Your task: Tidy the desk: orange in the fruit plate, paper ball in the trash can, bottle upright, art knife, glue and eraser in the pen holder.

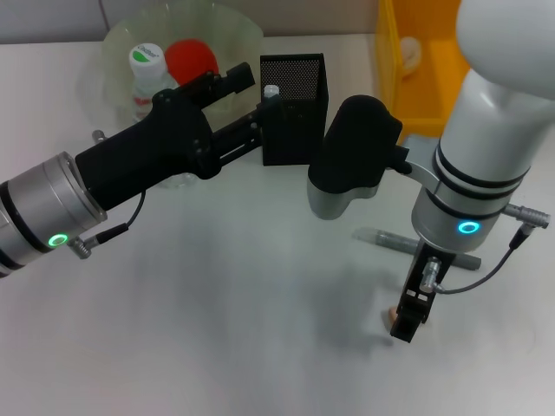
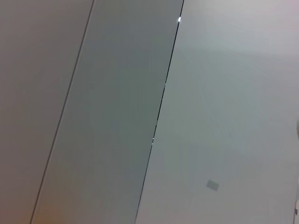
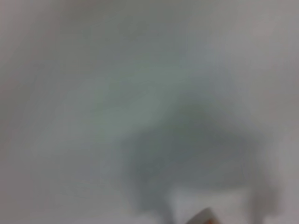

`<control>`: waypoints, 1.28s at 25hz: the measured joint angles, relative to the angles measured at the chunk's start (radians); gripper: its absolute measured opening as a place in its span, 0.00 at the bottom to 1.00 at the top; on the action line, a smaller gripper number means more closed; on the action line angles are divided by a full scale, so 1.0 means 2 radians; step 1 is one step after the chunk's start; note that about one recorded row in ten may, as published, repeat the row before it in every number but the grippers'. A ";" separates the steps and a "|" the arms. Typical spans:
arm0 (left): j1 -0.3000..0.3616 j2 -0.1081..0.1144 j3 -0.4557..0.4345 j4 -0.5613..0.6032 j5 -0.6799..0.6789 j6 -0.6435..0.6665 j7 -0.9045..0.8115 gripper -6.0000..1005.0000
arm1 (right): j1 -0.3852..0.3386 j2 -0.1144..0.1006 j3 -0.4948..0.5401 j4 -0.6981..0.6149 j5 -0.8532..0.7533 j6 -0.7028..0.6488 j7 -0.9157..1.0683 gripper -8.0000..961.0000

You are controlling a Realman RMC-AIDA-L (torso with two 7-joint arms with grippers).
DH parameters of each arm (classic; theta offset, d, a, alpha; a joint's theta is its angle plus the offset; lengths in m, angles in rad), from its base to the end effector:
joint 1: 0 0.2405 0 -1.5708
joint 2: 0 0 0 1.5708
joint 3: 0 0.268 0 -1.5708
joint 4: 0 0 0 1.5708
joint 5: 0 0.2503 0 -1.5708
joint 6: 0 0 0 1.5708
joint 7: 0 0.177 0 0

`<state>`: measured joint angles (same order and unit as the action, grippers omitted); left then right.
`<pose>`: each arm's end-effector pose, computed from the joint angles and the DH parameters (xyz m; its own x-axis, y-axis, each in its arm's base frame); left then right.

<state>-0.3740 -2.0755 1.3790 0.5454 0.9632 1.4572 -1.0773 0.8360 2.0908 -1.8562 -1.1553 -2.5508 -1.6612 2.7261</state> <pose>-0.2287 0.3578 -0.0620 0.5210 0.1236 0.8445 0.4482 -0.8817 -0.1474 0.1529 0.3502 -0.1259 0.6339 -0.4218 0.6483 -0.3430 -0.9046 -0.2531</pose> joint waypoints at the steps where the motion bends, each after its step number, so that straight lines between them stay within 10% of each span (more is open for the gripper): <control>1: 0.000 0.000 0.000 0.000 -0.001 0.000 0.000 0.65 | 0.003 0.000 -0.002 0.005 0.000 0.002 -0.001 0.76; 13: -0.002 0.000 0.000 -0.005 -0.003 0.000 0.001 0.65 | 0.008 0.001 -0.012 0.019 0.007 0.006 -0.004 0.76; 32: -0.005 0.000 0.000 -0.006 -0.008 0.000 0.002 0.65 | 0.009 0.001 -0.010 0.028 0.008 0.006 -0.011 0.40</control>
<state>-0.3833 -2.0755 1.3790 0.5338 0.9464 1.4572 -1.0737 0.8548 2.0923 -1.8766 -1.0998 -2.5356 -1.6491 2.7046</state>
